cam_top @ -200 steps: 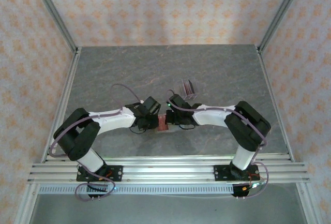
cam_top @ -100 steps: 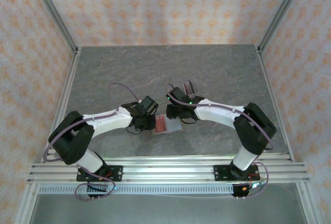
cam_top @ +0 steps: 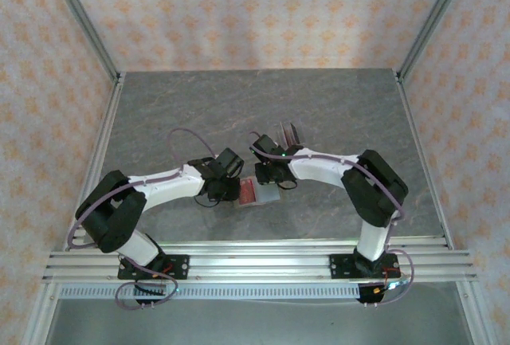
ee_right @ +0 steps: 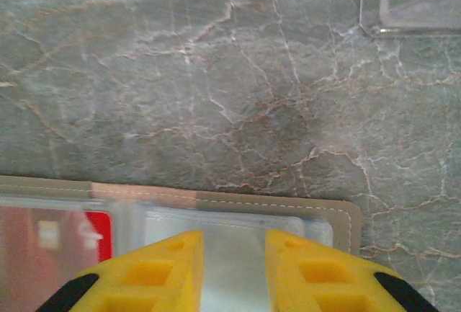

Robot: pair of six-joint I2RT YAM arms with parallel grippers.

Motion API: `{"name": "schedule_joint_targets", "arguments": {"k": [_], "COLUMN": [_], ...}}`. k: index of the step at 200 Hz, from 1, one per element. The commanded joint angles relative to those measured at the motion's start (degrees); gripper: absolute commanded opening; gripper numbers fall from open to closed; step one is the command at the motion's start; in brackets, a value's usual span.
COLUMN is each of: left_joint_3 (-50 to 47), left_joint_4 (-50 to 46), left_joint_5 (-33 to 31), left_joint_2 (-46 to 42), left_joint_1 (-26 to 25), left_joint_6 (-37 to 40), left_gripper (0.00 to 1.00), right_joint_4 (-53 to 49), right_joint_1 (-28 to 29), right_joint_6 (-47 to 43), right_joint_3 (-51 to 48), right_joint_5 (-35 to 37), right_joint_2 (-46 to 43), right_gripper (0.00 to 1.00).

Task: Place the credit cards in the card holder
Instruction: Flip over the card slot in the card holder.

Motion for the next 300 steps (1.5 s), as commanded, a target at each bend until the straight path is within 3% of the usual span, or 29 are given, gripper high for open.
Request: {"name": "schedule_joint_targets", "arguments": {"k": [1, 67, 154, 211, 276, 300], "left_joint_3": [0.67, 1.03, 0.11, 0.58, 1.10, 0.81], "left_joint_4": [-0.59, -0.35, 1.65, 3.35, 5.43, 5.93], "left_joint_5": [0.26, 0.50, 1.35, 1.24, 1.74, 1.79], "left_joint_2": [0.73, 1.54, 3.22, 5.71, 7.76, 7.70], "left_joint_1": [0.24, 0.22, 0.06, -1.36, -2.05, -2.15], "left_joint_6": [0.63, 0.81, 0.27, -0.25, -1.73, -2.27], "left_gripper": [0.11, 0.11, 0.11, 0.11, 0.10, 0.10], "right_joint_4": [-1.63, -0.51, 1.57, -2.22, 1.50, 5.28], "right_joint_1": [0.47, 2.92, 3.16, 3.16, 3.14, 2.92], "right_joint_6": [-0.34, 2.90, 3.38, 2.47, 6.48, 9.47], "right_joint_3": [0.88, -2.60, -3.59, 2.54, 2.80, 1.03], "right_joint_5": [2.48, 4.25, 2.48, 3.97, -3.03, -6.84], "right_joint_2": [1.81, 3.87, 2.05, -0.08, -0.13, -0.56], "right_gripper": [0.29, 0.27, 0.00, 0.00, 0.00, 0.15]}}
